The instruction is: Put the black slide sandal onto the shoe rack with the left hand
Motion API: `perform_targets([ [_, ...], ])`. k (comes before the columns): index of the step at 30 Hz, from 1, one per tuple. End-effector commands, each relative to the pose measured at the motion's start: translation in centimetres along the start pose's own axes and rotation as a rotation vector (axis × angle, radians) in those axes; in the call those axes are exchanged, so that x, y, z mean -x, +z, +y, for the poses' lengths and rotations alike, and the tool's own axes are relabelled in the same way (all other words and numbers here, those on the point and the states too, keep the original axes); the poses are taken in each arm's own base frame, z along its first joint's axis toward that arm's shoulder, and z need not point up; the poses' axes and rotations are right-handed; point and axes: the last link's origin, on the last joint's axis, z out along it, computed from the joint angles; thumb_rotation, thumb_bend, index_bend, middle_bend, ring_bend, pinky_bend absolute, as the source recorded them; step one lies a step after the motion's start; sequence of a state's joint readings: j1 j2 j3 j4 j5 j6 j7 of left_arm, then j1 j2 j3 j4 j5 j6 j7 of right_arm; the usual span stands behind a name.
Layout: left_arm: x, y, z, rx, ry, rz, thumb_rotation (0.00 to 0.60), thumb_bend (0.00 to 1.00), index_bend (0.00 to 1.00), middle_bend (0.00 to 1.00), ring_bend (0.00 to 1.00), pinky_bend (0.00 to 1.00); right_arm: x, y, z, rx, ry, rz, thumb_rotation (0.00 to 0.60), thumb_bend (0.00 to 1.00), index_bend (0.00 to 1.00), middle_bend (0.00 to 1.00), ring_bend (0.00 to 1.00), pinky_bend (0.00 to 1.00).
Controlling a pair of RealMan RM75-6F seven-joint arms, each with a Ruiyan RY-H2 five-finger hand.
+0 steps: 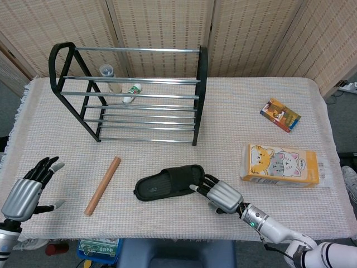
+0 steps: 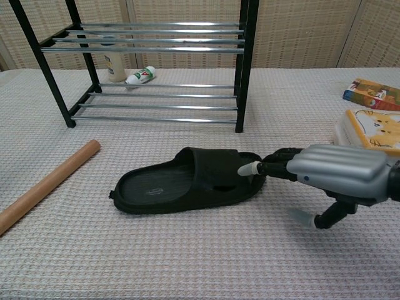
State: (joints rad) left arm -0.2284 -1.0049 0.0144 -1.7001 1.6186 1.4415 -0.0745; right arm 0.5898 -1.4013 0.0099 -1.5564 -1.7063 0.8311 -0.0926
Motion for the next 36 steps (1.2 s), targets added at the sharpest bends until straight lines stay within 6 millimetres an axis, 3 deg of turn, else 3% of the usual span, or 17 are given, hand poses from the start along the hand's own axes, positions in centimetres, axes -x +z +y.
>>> perform_targets([
  [1,0.0,-0.2,-0.1,-0.007,0.002,-0.002,0.6,0.17,0.16,0.09,0.0,0.25,-0.3,1.7,0.1,0.004,-0.009,-0.01,0.6,0.53,0.0,0.16,0.12,0.06],
  [13,-0.4,-0.6,-0.1,-0.018,0.015,0.004,0.6,0.17,0.16,0.09,0.0,0.25,-3.2,8.2,-1.1,-0.017,-0.087,0.075,0.6,0.53,0.0,0.13,0.11,0.06],
  [25,-0.3,0.2,0.2,-0.001,0.035,-0.014,0.6,0.17,0.16,0.09,0.0,0.25,-4.9,10.5,-1.6,0.013,-0.122,0.159,0.6,0.51,0.0,0.13,0.09,0.06],
  [30,-0.3,1.2,0.5,0.035,0.05,-0.022,0.6,0.17,0.16,0.09,0.0,0.25,-6.0,8.0,-1.3,0.012,-0.087,0.208,0.6,0.51,0.0,0.13,0.09,0.06],
  [36,0.2,3.6,2.1,0.141,0.073,-0.064,0.6,0.17,0.16,0.09,0.0,0.25,-9.5,0.9,-0.2,0.038,-0.127,0.337,0.6,0.5,0.0,0.13,0.09,0.06],
])
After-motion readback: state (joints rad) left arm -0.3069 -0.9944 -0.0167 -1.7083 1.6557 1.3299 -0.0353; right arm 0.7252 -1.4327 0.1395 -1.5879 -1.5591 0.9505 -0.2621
